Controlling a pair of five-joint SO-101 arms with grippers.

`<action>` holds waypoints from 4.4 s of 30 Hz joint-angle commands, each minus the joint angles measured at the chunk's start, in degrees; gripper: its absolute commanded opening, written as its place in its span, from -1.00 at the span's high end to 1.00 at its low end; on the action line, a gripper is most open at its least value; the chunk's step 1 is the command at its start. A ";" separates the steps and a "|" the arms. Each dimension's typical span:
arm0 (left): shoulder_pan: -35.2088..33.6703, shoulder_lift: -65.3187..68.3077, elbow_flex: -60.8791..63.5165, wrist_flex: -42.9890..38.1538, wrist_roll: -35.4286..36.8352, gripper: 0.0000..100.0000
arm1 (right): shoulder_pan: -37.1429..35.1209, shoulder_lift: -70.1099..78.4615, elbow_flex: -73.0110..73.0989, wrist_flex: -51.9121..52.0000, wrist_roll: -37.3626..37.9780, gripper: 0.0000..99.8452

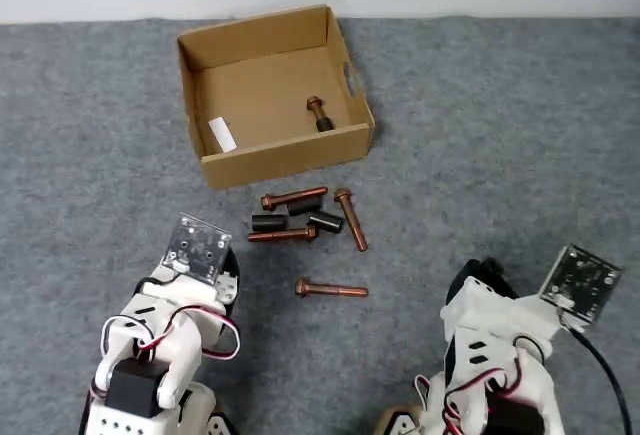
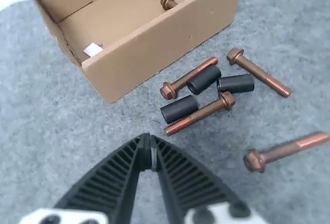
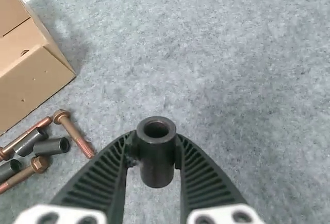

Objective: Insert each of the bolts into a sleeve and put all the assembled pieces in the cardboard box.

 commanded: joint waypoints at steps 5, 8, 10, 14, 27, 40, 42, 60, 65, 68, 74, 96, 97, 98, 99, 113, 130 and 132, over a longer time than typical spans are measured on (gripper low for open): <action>0.26 1.23 -5.05 0.35 -3.87 0.99 | 0.57 -0.48 -0.26 -1.10 0.70 0.98; 0.26 7.30 -10.15 0.53 -3.87 0.99 | 0.57 -0.48 0.18 -1.19 0.70 0.98; 0.26 14.42 -15.60 1.58 -3.69 0.99 | 0.57 -0.48 0.62 -1.27 0.79 0.98; 2.55 30.77 -26.86 4.22 -0.18 0.99 | 0.48 -0.48 0.62 -1.27 0.79 0.98; 10.37 77.54 -50.77 5.80 -15.12 0.98 | 0.57 -0.48 0.62 -1.27 0.79 0.98; 8.97 103.38 -74.59 18.99 -36.40 0.82 | 0.75 -0.48 0.62 -1.27 0.79 0.98; 9.14 106.29 -77.05 19.87 -36.48 0.81 | 0.75 -0.48 0.62 -1.27 0.79 0.98; 9.41 129.41 -94.73 20.04 -36.48 0.80 | 0.57 -0.48 1.23 -1.27 0.79 0.98; 9.41 133.19 -94.99 19.87 -36.48 0.81 | 0.57 -0.48 1.32 -1.27 0.79 0.98; 9.41 134.07 -96.75 20.31 -36.22 0.83 | 0.57 -0.48 1.32 -1.27 0.79 0.98; 12.40 133.63 -97.36 22.77 -35.16 0.99 | 0.57 -0.48 1.32 -1.27 0.79 0.98; 20.04 78.15 -68.35 28.57 -8.00 0.99 | -8.31 -0.48 0.18 -1.27 3.34 0.98; 20.04 75.34 -64.92 28.75 -6.77 0.99 | -9.01 -0.48 0.09 -1.27 3.34 0.98; 19.96 72.79 -61.93 29.45 -6.33 0.99 | -9.54 -0.48 0.09 -1.27 3.34 0.98; 19.96 70.24 -58.86 29.98 -6.24 0.99 | -10.24 -0.48 0.09 -1.27 3.34 0.98; 19.69 28.66 -27.03 5.63 14.07 0.99 | -28.18 -0.40 0.09 -2.15 3.52 0.98; 15.56 3.25 -17.19 -9.32 21.63 0.99 | -50.59 -0.40 3.25 -5.93 15.21 0.98; 15.65 1.49 -17.36 -9.67 25.93 0.99 | -54.02 -0.40 4.04 -8.40 18.73 0.98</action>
